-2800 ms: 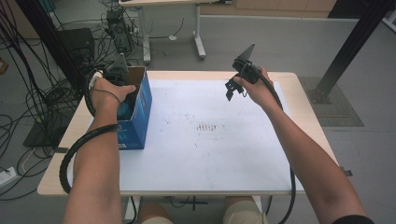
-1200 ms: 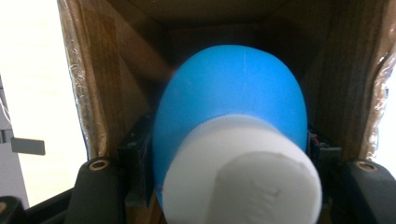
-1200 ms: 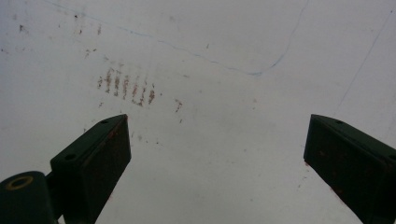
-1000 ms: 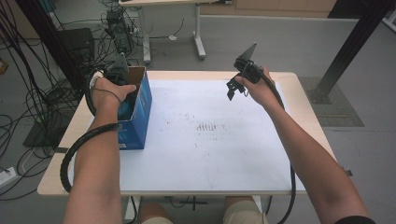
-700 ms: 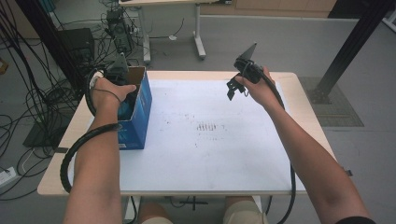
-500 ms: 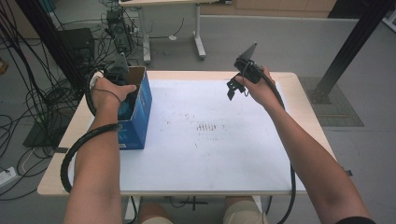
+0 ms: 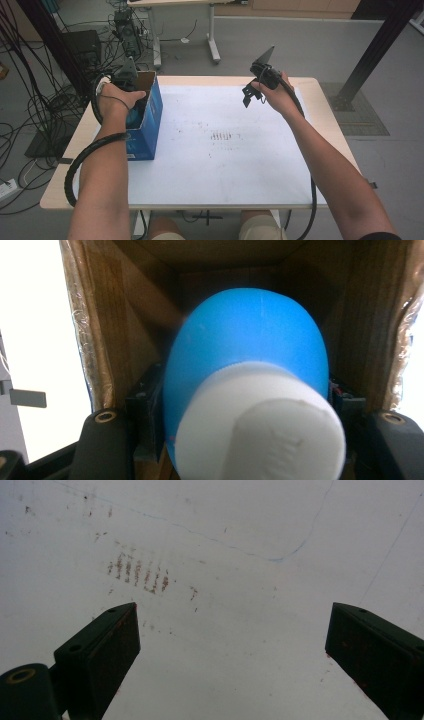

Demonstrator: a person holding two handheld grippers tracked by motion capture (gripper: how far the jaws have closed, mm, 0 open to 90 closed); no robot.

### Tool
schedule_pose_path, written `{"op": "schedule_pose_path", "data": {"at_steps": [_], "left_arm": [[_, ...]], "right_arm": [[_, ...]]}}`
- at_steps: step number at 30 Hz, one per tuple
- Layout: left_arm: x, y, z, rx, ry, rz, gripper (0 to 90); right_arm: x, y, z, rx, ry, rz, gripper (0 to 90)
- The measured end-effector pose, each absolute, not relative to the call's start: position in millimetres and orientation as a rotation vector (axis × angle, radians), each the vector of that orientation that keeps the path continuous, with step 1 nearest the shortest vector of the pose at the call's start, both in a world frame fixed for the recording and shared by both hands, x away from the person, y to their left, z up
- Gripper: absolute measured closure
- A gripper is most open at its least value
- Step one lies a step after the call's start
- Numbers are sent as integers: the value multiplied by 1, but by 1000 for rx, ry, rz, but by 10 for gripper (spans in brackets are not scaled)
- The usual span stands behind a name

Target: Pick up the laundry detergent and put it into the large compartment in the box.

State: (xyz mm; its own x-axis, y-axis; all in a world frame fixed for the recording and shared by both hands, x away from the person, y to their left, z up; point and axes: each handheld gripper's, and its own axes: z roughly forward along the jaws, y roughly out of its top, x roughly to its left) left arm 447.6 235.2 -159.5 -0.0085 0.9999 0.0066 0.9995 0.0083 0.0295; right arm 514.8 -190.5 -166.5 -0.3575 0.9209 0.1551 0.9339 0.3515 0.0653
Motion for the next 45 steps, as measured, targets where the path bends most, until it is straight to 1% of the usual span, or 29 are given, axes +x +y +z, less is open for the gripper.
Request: {"op": "schedule_pose_path", "data": {"at_steps": [45], "left_arm": [[447, 235, -159, 2206, 2210, 39, 362]], "right_arm": [[514, -190, -165, -1725, -2511, -218, 71]]}}
